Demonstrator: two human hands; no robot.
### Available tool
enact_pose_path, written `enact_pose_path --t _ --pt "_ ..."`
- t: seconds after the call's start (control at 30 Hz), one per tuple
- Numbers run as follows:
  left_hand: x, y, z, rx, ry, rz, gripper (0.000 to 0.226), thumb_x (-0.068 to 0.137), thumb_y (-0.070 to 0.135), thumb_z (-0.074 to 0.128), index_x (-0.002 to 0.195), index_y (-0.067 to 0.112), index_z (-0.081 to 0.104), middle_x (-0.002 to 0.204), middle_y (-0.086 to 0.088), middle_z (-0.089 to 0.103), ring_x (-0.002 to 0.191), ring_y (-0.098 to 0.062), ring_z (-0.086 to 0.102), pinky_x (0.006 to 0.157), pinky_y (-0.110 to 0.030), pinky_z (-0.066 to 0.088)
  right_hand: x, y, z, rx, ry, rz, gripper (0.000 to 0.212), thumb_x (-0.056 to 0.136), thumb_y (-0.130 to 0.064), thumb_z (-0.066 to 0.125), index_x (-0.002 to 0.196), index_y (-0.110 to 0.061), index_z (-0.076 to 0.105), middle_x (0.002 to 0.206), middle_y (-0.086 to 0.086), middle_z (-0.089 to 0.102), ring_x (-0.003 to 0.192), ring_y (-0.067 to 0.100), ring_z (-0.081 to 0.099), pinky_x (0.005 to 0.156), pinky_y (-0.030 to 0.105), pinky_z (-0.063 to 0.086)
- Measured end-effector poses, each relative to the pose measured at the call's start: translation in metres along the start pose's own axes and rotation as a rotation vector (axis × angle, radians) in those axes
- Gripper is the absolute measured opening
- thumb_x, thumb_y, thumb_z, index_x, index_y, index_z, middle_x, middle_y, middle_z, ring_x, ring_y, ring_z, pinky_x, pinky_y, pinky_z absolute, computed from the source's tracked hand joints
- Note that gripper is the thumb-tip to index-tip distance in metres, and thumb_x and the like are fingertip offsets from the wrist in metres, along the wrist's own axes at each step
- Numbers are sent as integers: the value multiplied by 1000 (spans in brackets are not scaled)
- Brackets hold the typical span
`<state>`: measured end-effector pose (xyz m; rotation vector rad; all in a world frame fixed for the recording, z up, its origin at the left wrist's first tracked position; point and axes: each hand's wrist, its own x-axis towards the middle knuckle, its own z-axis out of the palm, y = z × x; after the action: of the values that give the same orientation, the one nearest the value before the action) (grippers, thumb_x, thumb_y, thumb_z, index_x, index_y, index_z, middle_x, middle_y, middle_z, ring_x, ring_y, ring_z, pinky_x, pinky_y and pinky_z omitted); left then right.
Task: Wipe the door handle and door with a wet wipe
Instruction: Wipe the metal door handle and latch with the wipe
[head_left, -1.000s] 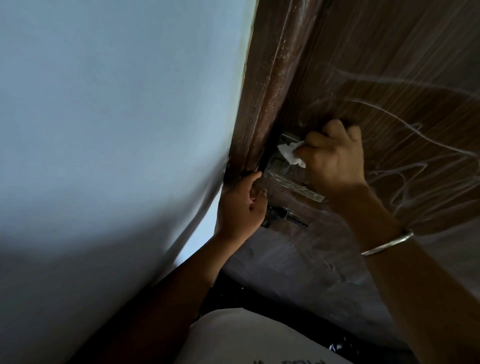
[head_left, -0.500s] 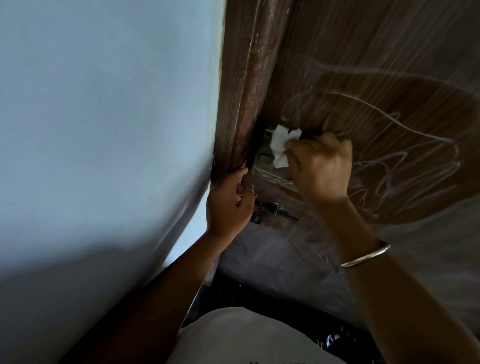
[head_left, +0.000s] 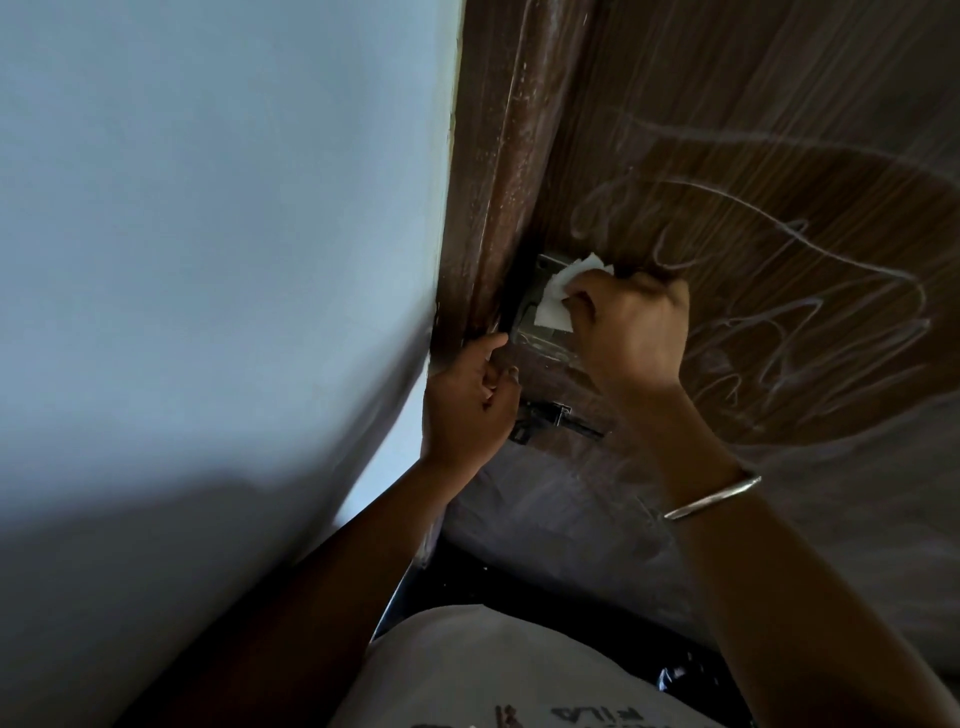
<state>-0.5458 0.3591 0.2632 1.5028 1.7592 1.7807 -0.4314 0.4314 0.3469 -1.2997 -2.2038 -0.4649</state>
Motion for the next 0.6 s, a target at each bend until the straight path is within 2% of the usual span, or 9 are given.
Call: enact_pose_path --t 0.07,0.1,0.2,0.27,0.37,0.43,0.5,0.6 --pt "-1 -1 0 -12 -5 -16 33 80 12 58 113 6 62 71 -4 67 65 -14 63 69 -14 48 0 3 0 92 -94 39 18 87 -20 57 98 -16 71 82 9 72 82 29 64 81 37 39" --pt "-1 -1 -1 -12 -1 -29 34 80 14 57 113 7 62 73 -4 68 65 -12 63 68 -15 49 -2 3 -1 166 -87 62 19 87 -18 58 101 -16 70 86 10 72 84 30 64 83 38 43" --pt "2 -3 -1 25 7 -54 35 78 17 57 112 10 62 69 3 65 55 1 54 59 -5 41 -3 -3 -12 335 25 61 26 84 -7 58 108 -11 68 92 15 70 81 33 64 74 40 52" --pt "3 -1 0 50 -5 -53 34 77 17 58 110 11 63 62 7 59 48 4 49 52 -2 34 -1 -7 -14 319 7 -48 28 84 -3 57 109 -7 68 99 21 66 85 37 63 72 38 51" --pt "3 -1 0 47 1 -57 34 77 16 56 110 11 64 66 -4 66 51 -3 50 54 -11 39 4 -24 -3 114 -296 -213 32 91 -6 50 120 -10 63 118 16 59 103 32 58 85 37 51" --pt "2 -2 -2 45 33 -55 34 76 14 55 108 9 65 67 -11 68 52 -9 51 54 -8 38 2 -37 6 39 -431 -232 30 94 -11 45 120 -11 60 117 11 59 104 25 57 85 33 51" --pt "3 -2 -3 49 56 -44 28 77 14 54 102 10 67 65 -10 67 56 -14 55 53 -3 34 0 -39 10 59 -461 -224 28 95 -15 45 118 -11 61 112 9 62 102 23 57 83 31 52" --pt "2 -2 -3 46 65 -28 26 78 13 57 102 11 66 76 -6 72 66 -2 58 56 -2 39 -3 -28 6 68 -464 -260 24 93 -19 53 114 -18 64 112 3 64 100 19 60 83 32 52"
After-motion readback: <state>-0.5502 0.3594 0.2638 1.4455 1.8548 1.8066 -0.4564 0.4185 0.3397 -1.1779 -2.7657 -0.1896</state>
